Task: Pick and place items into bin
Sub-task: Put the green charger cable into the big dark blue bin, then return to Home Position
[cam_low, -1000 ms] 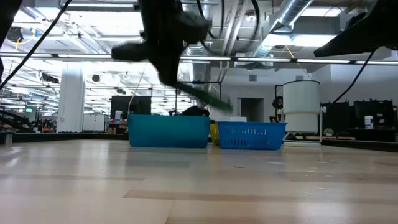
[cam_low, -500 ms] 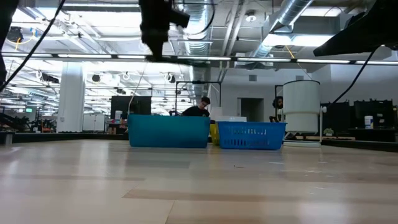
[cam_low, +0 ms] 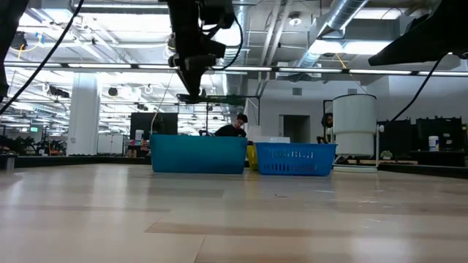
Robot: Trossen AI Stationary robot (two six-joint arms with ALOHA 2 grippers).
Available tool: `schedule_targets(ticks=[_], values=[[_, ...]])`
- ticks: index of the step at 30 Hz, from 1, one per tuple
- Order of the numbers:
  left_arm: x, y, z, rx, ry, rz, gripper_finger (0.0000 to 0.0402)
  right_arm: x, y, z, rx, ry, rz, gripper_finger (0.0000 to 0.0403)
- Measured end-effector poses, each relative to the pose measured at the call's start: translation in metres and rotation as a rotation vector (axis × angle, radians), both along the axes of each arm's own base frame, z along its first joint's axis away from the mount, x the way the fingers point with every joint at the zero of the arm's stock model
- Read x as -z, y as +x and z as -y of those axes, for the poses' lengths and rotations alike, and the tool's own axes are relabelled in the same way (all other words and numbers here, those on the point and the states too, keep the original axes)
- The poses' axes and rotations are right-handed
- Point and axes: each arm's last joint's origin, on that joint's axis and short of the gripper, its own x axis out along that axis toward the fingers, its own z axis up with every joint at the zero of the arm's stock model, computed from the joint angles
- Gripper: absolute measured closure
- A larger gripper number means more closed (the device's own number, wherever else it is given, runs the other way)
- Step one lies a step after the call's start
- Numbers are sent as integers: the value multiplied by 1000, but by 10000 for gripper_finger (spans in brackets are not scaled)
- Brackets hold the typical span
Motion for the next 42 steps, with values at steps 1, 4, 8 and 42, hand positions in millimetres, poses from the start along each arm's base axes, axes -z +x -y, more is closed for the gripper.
schedule_targets(ticks=[1,4,8,42], values=[[0,1,1,9,9,7,379,0,0,0,0,-1,-1,143],[2,5,6,37,15,25,353,0,0,0,0,-2,-2,143],[1,8,12,61,15,37,316,0,0,0,0,-3,-2,143],[-178,-171,104,313,101,835,275,-41,11,-1,10,-231,23,143]])
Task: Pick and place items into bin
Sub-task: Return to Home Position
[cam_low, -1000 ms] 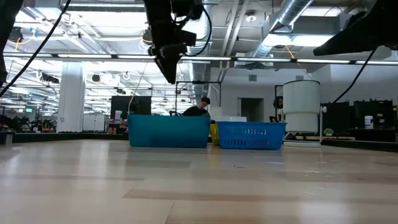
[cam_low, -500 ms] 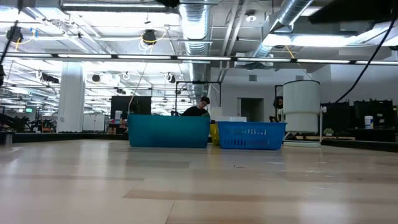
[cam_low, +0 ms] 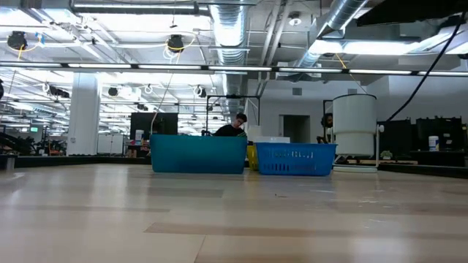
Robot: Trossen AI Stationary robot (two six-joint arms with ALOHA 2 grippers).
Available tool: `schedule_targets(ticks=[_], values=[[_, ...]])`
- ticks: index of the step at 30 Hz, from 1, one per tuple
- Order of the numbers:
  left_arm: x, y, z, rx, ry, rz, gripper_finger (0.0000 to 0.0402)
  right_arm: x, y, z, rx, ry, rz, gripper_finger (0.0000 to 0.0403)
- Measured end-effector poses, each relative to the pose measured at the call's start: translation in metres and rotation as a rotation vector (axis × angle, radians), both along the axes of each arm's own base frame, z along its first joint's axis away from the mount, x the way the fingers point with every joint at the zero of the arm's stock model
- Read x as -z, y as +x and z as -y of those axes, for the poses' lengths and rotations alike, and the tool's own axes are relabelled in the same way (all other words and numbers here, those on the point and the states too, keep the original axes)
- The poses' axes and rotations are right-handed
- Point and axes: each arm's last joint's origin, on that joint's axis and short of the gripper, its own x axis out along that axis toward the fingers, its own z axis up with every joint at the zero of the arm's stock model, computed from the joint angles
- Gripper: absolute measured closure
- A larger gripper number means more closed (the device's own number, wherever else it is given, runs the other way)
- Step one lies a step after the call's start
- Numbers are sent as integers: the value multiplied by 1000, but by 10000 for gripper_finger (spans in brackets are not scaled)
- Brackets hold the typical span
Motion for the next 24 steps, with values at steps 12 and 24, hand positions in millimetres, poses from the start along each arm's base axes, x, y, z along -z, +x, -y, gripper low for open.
schedule_targets(ticks=[12,24], values=[[71,-12,14,304,73,227,275,-68,4,47,-169,408,112,143],[178,-36,16,338,-129,397,275,-95,-68,117,-313,617,171,143]])
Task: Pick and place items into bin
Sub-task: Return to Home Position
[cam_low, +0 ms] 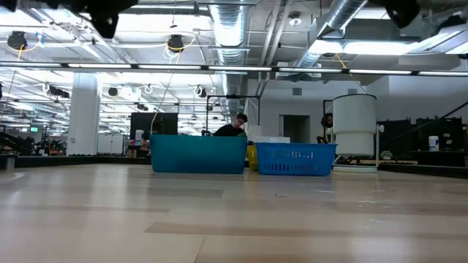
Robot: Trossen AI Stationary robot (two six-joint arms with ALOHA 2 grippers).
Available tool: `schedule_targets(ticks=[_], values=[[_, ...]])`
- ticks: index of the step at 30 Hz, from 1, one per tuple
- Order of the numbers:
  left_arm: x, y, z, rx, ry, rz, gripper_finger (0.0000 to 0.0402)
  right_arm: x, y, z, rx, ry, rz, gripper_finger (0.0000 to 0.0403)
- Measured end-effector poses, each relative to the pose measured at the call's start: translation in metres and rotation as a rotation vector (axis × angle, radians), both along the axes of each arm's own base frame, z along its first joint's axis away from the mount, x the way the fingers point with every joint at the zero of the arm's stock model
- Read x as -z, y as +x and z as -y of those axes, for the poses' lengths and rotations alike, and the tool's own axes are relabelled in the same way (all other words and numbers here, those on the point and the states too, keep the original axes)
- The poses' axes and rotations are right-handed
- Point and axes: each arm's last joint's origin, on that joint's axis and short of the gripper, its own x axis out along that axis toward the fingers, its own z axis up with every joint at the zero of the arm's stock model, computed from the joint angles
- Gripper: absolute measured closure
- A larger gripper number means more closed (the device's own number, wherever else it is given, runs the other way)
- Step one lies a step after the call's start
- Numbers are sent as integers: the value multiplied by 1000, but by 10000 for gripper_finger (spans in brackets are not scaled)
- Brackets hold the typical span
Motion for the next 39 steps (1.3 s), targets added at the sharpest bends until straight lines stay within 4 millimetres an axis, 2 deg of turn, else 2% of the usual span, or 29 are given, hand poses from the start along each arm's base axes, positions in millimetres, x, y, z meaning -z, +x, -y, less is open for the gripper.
schedule_targets(ticks=[7,11,15,18,21,23,26,32,39], values=[[27,-22,-1,-2,-31,79,275,11,-42,15,76,13,2,143],[37,-30,-1,-2,-34,108,275,26,-60,18,92,41,72,143],[51,-34,-1,-6,-35,123,275,49,-71,20,92,74,141,143],[60,-37,-1,-5,-41,141,275,59,-63,18,79,68,124,143],[68,-39,-1,-6,-45,146,275,60,-51,16,52,46,180,143],[73,-39,-1,-6,-45,154,275,74,-43,13,15,8,151,143],[80,-36,-1,-7,-44,139,275,78,-35,10,-40,-26,247,143],[93,-32,-2,-22,-40,131,275,105,-20,7,-57,-42,272,143],[110,-26,-1,-16,-12,176,275,148,-7,5,-55,-36,310,143]])
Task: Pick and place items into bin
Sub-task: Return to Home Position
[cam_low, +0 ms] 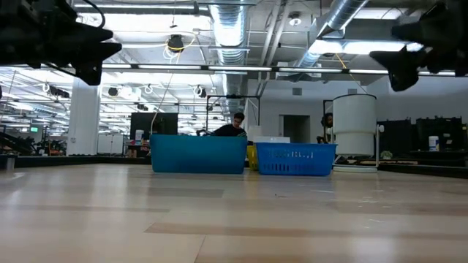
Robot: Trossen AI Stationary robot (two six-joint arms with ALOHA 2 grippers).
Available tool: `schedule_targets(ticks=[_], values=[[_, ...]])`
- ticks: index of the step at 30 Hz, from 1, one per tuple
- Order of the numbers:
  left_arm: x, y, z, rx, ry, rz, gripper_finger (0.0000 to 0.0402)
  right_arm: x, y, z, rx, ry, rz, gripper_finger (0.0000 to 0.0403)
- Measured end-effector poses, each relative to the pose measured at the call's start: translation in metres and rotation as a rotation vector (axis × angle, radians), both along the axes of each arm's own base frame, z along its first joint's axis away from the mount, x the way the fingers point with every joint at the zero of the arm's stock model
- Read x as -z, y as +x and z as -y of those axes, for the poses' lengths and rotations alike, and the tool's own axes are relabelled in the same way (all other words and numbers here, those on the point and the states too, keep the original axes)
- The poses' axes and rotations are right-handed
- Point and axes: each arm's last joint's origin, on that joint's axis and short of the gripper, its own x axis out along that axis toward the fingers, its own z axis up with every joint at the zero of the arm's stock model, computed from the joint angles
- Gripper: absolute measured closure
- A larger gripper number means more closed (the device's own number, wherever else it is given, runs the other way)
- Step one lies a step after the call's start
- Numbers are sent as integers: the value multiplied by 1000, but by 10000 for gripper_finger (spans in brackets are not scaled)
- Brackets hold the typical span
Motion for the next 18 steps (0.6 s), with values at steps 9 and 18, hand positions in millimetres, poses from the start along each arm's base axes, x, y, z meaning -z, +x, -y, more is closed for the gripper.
schedule_targets(ticks=[9,18], values=[[2,0,-2,-63,12,-18,275,6,1,1,16,49,-24,143],[7,1,-3,-102,-5,-66,275,13,3,1,13,38,-99,143]])
